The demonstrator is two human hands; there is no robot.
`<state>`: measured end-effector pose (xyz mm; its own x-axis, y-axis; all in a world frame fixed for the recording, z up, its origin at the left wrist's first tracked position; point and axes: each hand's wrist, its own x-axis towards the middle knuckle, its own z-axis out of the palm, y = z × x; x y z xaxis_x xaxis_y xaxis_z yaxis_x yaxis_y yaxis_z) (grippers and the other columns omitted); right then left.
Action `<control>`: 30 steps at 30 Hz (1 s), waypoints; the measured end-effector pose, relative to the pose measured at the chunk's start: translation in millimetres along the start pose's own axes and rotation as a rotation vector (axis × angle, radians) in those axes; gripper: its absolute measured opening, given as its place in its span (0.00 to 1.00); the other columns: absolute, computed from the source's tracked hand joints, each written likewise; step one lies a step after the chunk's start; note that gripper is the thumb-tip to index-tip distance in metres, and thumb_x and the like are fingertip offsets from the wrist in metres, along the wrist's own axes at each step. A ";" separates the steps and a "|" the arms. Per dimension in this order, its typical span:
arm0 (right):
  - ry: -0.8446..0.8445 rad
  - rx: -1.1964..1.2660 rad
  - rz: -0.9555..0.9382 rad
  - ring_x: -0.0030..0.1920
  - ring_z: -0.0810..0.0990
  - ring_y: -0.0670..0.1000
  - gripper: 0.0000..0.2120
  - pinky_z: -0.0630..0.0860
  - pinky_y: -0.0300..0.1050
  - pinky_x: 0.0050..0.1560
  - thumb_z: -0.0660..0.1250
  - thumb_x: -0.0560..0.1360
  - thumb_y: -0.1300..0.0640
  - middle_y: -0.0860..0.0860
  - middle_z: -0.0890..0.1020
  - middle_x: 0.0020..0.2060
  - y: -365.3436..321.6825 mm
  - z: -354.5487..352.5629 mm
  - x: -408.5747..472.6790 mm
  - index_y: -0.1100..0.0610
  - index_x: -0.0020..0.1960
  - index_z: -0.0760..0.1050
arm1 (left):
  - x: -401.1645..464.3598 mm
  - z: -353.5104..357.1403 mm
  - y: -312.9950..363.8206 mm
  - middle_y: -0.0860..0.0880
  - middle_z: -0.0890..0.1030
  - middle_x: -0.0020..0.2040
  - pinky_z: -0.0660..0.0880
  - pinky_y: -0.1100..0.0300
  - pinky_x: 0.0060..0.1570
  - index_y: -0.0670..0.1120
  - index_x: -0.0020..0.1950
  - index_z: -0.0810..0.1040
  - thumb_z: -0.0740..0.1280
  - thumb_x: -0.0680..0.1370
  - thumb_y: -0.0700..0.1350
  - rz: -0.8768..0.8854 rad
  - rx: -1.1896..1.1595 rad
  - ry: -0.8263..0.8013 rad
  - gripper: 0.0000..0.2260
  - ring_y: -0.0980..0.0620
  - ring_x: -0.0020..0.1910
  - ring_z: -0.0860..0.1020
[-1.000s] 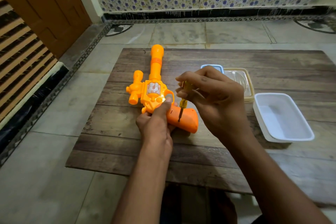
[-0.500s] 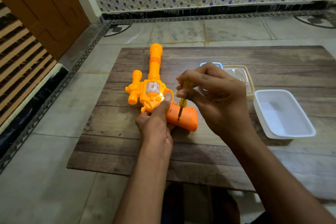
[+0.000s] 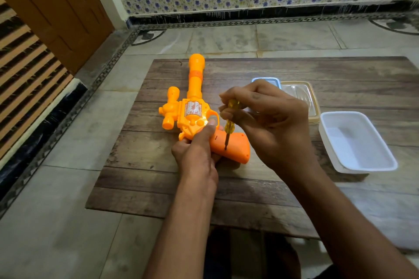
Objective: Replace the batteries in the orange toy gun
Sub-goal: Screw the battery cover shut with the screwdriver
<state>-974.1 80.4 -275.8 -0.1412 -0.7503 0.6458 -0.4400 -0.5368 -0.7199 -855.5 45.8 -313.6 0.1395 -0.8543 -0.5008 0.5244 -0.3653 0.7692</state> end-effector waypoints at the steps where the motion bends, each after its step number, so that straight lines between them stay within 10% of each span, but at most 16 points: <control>1: 0.013 -0.008 0.010 0.42 0.83 0.57 0.11 0.80 0.51 0.40 0.76 0.74 0.67 0.60 0.81 0.43 0.1 1.8 -0.4 0.63 0.56 0.85 | 0.0 0.3 0.2 0.38 0.87 0.55 0.81 0.28 0.52 0.42 0.60 0.81 0.78 0.73 0.35 -0.002 0.003 0.005 0.17 0.36 0.54 0.86; 5: 0.027 0.020 0.007 0.47 0.83 0.52 0.09 0.79 0.38 0.47 0.75 0.75 0.66 0.60 0.82 0.45 0.6 0.4 0.6 0.65 0.56 0.84 | -0.2 1.5 0.3 0.38 0.87 0.53 0.81 0.29 0.52 0.43 0.55 0.82 0.76 0.74 0.34 0.002 -0.006 0.004 0.12 0.37 0.54 0.86; 10: -0.129 0.187 0.045 0.57 0.86 0.56 0.13 0.83 0.58 0.57 0.68 0.77 0.75 0.61 0.84 0.54 -1.2 -7.7 0.4 0.69 0.60 0.81 | 1.6 -0.1 -0.3 0.41 0.87 0.52 0.80 0.28 0.53 0.42 0.61 0.81 0.77 0.74 0.35 -0.006 -0.010 0.008 0.16 0.37 0.55 0.86; 20: -0.005 0.014 0.018 0.48 0.86 0.54 0.13 0.84 0.46 0.47 0.76 0.73 0.69 0.60 0.81 0.46 4.4 -0.4 0.0 0.63 0.57 0.84 | 5.0 -0.7 -3.8 0.39 0.86 0.58 0.84 0.41 0.48 0.45 0.55 0.82 0.77 0.73 0.34 -0.016 -0.022 0.009 0.14 0.39 0.58 0.85; 30: -0.041 0.097 0.017 0.52 0.86 0.56 0.15 0.84 0.52 0.52 0.71 0.75 0.74 0.61 0.84 0.49 -0.4 -3.1 0.3 0.66 0.61 0.82 | 3.8 -1.3 -1.9 0.40 0.87 0.56 0.81 0.30 0.54 0.44 0.56 0.82 0.78 0.73 0.35 -0.013 -0.006 0.005 0.14 0.38 0.57 0.86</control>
<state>-976.7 81.6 -274.5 -0.1108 -0.7736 0.6239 -0.3493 -0.5574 -0.7532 -854.8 43.7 -317.5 0.1372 -0.8477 -0.5125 0.5311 -0.3738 0.7604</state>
